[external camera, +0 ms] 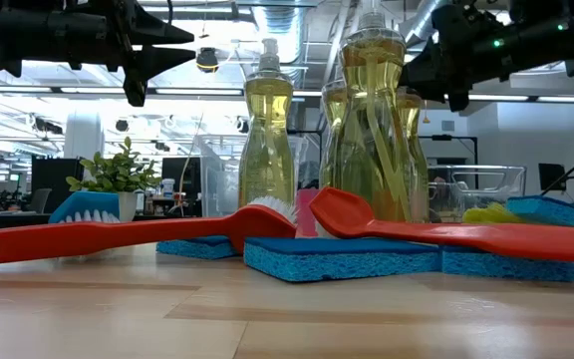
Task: Pick & Place Kitchen Sink Supplies
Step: Put the transparent soap dispenser into the transparent container
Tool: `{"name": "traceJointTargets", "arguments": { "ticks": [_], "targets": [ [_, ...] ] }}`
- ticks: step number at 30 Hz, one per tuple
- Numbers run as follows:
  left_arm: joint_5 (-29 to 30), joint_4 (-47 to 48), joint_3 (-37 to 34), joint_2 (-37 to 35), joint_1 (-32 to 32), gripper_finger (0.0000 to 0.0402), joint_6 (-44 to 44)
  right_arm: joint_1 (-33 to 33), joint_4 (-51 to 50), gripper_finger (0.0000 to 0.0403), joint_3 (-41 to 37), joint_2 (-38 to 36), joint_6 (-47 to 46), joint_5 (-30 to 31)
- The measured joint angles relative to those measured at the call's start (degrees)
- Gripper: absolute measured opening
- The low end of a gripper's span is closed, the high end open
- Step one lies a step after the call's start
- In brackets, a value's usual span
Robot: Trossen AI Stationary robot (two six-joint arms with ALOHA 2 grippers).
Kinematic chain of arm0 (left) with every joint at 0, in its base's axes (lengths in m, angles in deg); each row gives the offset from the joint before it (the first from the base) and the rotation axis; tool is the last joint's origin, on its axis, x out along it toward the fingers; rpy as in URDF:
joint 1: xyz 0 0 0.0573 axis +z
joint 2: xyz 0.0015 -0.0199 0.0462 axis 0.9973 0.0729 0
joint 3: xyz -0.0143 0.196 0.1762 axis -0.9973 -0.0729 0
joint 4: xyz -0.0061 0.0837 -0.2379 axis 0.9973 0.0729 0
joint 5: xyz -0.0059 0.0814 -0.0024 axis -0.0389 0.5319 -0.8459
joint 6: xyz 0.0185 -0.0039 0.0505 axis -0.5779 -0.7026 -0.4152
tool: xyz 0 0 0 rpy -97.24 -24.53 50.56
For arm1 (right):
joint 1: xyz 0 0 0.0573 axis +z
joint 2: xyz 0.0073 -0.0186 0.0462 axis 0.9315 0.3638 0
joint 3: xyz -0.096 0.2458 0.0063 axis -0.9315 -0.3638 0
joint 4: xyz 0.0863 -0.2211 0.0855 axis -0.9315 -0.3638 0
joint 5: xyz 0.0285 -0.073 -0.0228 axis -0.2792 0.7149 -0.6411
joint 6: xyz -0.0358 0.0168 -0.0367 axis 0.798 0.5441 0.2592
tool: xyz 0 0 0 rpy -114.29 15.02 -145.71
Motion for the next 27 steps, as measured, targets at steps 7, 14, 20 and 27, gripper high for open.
{"name": "traceJointTargets", "arguments": {
  "ticks": [7, 14, 20, 27],
  "targets": [
    [0.00, 0.00, 0.00, 0.00, 0.00, 0.0116, 0.00, 0.00, -9.83, 0.0113, 6.79, 0.00, 2.59, -0.17],
    [-0.02, 0.00, 0.00, 0.02, 0.00, 0.0116, 0.00, -0.02, -18.95, 0.0132, 13.72, -0.04, 2.72, -0.09],
    [-0.02, 0.00, 0.00, 0.02, 0.00, 0.0116, 0.00, -0.02, -23.97, 0.0108, 18.56, -0.04, 2.79, -0.09],
    [-0.01, 0.00, 0.00, 0.02, 0.00, 0.0116, 0.00, -0.02, -29.07, 0.0126, 25.15, -0.07, 3.96, -0.05]
  ]
}}
